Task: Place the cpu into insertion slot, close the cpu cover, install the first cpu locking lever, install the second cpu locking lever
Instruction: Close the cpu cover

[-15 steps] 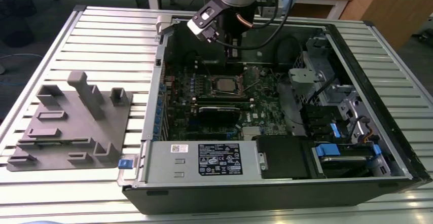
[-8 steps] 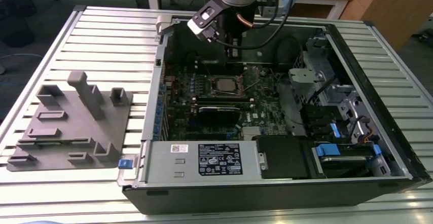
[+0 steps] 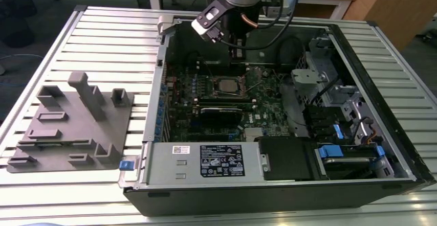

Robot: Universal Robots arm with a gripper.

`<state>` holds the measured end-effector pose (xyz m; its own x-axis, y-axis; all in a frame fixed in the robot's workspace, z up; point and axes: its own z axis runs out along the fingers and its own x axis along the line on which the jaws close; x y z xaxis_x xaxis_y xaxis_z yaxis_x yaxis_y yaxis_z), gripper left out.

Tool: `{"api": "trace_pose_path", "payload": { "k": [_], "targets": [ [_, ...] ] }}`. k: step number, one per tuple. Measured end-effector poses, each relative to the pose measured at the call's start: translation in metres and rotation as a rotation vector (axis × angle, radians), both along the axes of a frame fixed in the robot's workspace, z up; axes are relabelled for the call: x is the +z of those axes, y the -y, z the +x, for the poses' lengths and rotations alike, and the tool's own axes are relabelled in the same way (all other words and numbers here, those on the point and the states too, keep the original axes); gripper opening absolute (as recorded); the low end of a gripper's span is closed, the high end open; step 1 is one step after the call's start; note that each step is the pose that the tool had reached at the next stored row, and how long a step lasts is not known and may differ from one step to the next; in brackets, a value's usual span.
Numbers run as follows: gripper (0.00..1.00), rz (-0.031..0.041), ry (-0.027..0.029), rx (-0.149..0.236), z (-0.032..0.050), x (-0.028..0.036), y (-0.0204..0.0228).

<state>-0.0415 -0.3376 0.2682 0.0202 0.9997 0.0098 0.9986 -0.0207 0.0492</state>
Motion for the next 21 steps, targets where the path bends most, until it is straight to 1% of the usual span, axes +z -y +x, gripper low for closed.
{"api": "trace_pose_path", "payload": {
  "k": [7,18,21],
  "targets": [
    [0.11,0.0001,0.0001,0.000,0.0071,0.0000,-0.0002],
    [0.11,0.0001,0.0000,0.000,0.0077,0.0005,-0.0003],
    [0.11,-0.0001,0.0000,0.000,0.0097,0.0006,-0.0002]
  ]
}}
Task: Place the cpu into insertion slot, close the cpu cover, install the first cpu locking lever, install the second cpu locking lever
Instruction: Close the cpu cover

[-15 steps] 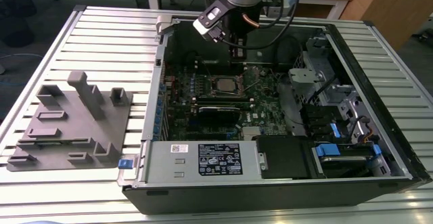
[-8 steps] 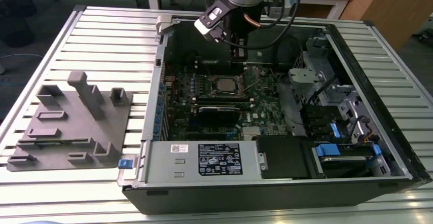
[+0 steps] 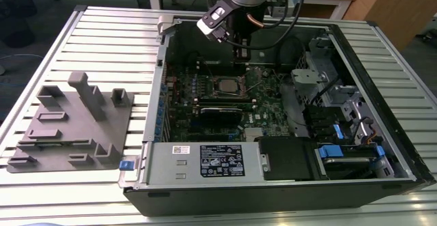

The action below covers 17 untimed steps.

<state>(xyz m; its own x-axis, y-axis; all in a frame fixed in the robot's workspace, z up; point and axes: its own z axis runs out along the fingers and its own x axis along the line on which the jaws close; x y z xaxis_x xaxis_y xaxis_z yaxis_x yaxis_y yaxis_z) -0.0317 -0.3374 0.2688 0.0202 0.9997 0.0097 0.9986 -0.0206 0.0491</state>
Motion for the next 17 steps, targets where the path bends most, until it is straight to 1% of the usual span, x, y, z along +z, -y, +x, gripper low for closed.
{"api": "trace_pose_path", "payload": {
  "k": [17],
  "targets": [
    [0.11,0.0001,0.0000,0.000,0.0216,-0.0001,0.0000]
  ]
}}
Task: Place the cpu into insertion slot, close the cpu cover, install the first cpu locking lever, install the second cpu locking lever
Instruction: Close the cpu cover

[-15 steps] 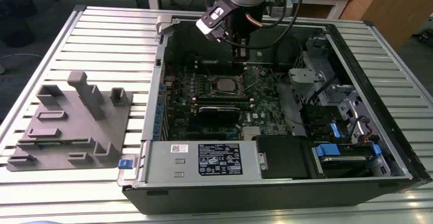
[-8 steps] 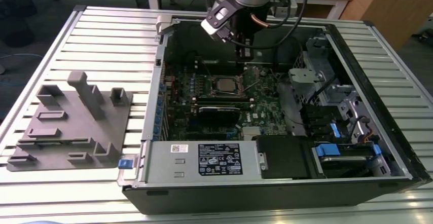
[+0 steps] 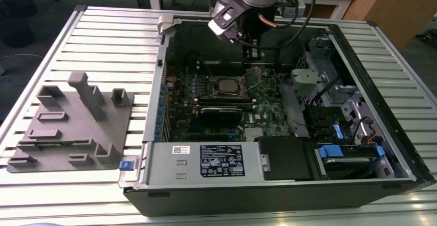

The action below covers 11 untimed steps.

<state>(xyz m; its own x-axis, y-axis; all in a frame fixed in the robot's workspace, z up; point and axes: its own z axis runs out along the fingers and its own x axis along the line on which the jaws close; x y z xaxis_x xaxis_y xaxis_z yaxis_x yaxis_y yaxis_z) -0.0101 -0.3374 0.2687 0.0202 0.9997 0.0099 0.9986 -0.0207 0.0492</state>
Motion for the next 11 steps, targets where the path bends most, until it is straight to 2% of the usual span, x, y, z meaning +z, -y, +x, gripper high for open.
{"api": "trace_pose_path", "payload": {
  "k": [11],
  "targets": [
    [0.11,0.0001,0.0000,0.000,0.0146,0.0000,0.0000]
  ]
}}
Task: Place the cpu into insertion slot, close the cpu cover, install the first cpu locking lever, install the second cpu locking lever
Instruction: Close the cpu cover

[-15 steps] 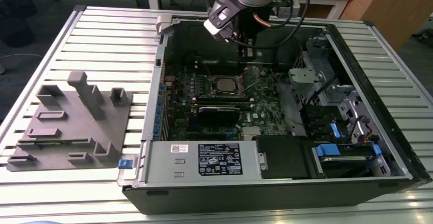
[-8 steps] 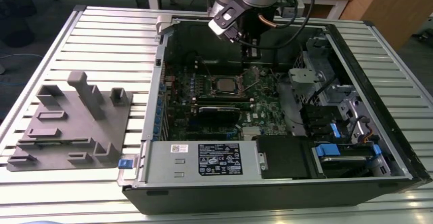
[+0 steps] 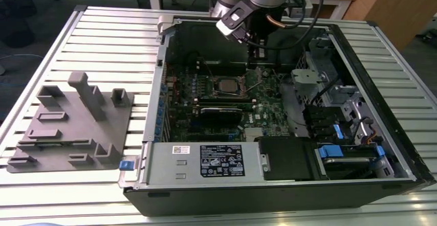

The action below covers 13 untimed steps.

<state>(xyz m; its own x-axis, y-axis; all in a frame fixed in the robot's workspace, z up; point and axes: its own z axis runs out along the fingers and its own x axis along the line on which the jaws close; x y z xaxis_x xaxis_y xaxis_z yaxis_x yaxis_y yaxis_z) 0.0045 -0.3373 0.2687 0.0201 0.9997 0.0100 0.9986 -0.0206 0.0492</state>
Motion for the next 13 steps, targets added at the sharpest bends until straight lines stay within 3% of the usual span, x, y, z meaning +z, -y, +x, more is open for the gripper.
{"api": "trace_pose_path", "payload": {
  "k": [13],
  "targets": [
    [0.11,-0.0001,-0.0001,0.000,0.0058,-0.0001,0.0000]
  ]
}}
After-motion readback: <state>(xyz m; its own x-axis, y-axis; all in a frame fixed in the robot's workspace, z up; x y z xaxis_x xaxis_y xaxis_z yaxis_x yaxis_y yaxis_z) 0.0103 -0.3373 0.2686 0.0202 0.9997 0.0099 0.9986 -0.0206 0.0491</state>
